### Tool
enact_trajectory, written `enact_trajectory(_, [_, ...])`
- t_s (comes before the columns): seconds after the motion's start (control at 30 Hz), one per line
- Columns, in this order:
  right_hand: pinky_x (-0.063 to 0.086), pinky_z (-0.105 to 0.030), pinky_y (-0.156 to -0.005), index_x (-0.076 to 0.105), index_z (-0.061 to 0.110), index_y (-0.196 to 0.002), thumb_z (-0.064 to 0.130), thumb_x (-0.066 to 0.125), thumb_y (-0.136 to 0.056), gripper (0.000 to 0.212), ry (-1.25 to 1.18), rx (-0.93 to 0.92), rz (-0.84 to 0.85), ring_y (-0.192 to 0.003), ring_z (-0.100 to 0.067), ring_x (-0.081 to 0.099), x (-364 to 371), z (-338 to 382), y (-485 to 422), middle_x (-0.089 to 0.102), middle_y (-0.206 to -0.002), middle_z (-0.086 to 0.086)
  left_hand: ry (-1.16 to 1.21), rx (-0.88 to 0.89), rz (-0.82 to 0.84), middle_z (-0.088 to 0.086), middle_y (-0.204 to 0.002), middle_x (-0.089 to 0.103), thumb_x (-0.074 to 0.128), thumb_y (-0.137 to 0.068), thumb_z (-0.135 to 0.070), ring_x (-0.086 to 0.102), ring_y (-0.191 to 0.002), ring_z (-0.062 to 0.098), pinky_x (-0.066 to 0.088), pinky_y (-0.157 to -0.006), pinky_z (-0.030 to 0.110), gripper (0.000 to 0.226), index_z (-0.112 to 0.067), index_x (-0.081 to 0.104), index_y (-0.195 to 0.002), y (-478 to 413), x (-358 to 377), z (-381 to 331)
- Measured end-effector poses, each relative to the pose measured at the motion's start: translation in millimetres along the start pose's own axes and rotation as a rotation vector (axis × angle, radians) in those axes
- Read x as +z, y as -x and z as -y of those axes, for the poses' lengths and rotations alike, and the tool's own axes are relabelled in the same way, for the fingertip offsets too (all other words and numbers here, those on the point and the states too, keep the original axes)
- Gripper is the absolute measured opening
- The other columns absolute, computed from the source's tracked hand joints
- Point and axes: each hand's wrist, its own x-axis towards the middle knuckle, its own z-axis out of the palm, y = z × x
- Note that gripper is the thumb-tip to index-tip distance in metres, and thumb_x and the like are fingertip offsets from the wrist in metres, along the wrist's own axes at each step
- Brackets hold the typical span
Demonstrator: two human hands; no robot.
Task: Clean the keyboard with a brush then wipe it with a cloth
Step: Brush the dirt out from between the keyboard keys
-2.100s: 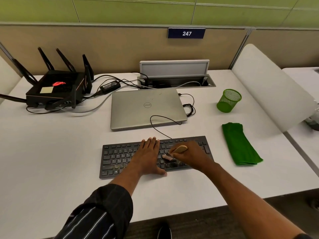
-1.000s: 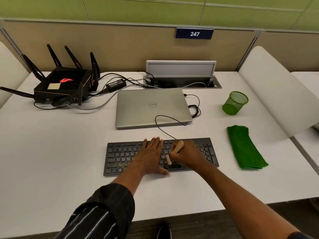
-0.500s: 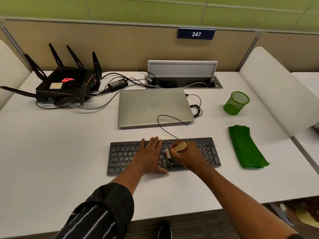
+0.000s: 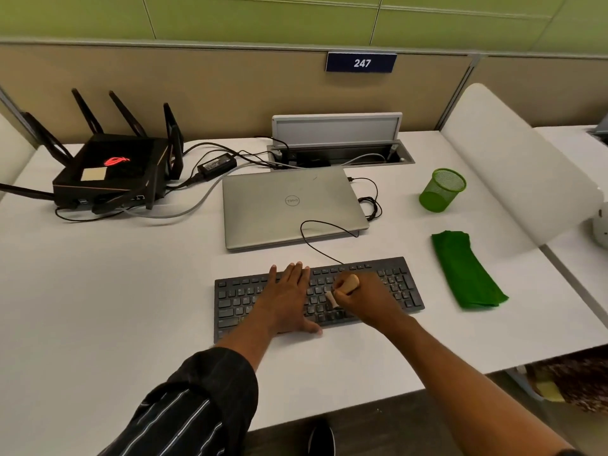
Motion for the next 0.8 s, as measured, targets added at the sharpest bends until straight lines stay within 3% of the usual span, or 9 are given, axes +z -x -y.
enact_trajectory(0.17, [0.048, -0.018, -0.052, 0.067, 0.013, -0.073, 0.014, 0.066, -0.084, 0.011, 0.002, 0.048, -0.008, -0.057, -0.014, 0.064, 4, 4, 1, 0.067, -0.063, -0.001, -0.001, 0.034, 0.023, 0.014, -0.169, -0.009, 0.059, -0.073, -0.086, -0.009, -0.156, 0.029, -0.005, -0.124, 0.057, 0.136, -0.010, -0.011, -0.160, -1, -2, 6])
enact_trajectory(0.27, [0.048, -0.016, -0.050, 0.067, 0.021, -0.077, 0.020, 0.065, -0.088, 0.012, -0.021, 0.058, -0.101, -0.055, -0.008, 0.064, 9, 8, 0, 0.068, -0.065, 0.004, 0.004, 0.055, 0.022, 0.014, -0.169, -0.009, 0.060, -0.073, -0.086, -0.008, -0.156, 0.029, -0.002, -0.124, 0.058, 0.136, -0.010, -0.011, -0.160, -2, -2, 9])
enact_trajectory(0.37, [0.048, -0.016, -0.051, 0.065, 0.031, -0.078, 0.026, 0.066, -0.089, 0.013, 0.009, 0.054, -0.081, -0.056, -0.003, 0.062, 18, 8, 2, 0.066, -0.065, 0.009, 0.005, 0.071, 0.016, 0.013, -0.169, -0.009, 0.061, -0.074, -0.084, -0.008, -0.156, 0.029, -0.002, -0.124, 0.057, 0.135, -0.010, -0.010, -0.160, -1, -2, 11])
enact_trajectory(0.53, [0.040, -0.012, -0.048, 0.065, 0.017, -0.068, 0.013, 0.069, -0.082, 0.015, 0.026, 0.059, -0.029, -0.050, -0.001, 0.054, 18, 12, 7, 0.064, -0.061, 0.004, 0.004, 0.082, 0.013, 0.013, -0.169, -0.009, 0.061, -0.074, -0.084, -0.008, -0.156, 0.028, -0.003, -0.125, 0.055, 0.134, -0.010, -0.010, -0.161, -1, -1, 13])
enact_trajectory(0.7, [0.045, -0.014, -0.049, 0.062, 0.029, -0.073, 0.019, 0.065, -0.088, 0.018, 0.003, 0.073, -0.107, -0.052, -0.002, 0.060, 18, 17, 2, 0.064, -0.063, 0.009, 0.003, 0.096, 0.007, 0.014, -0.169, -0.008, 0.061, -0.074, -0.085, -0.007, -0.156, 0.029, -0.002, -0.125, 0.056, 0.134, -0.009, -0.008, -0.161, -1, -1, 15])
enact_trajectory(0.8, [0.044, -0.013, -0.049, 0.066, 0.024, -0.077, 0.021, 0.067, -0.089, 0.013, 0.026, 0.090, -0.116, -0.056, -0.003, 0.062, 22, 15, 4, 0.067, -0.066, 0.008, -0.003, 0.094, 0.016, 0.014, -0.169, -0.009, 0.061, -0.074, -0.085, -0.007, -0.156, 0.029, -0.004, -0.124, 0.059, 0.134, -0.010, -0.009, -0.161, 0, -1, 16])
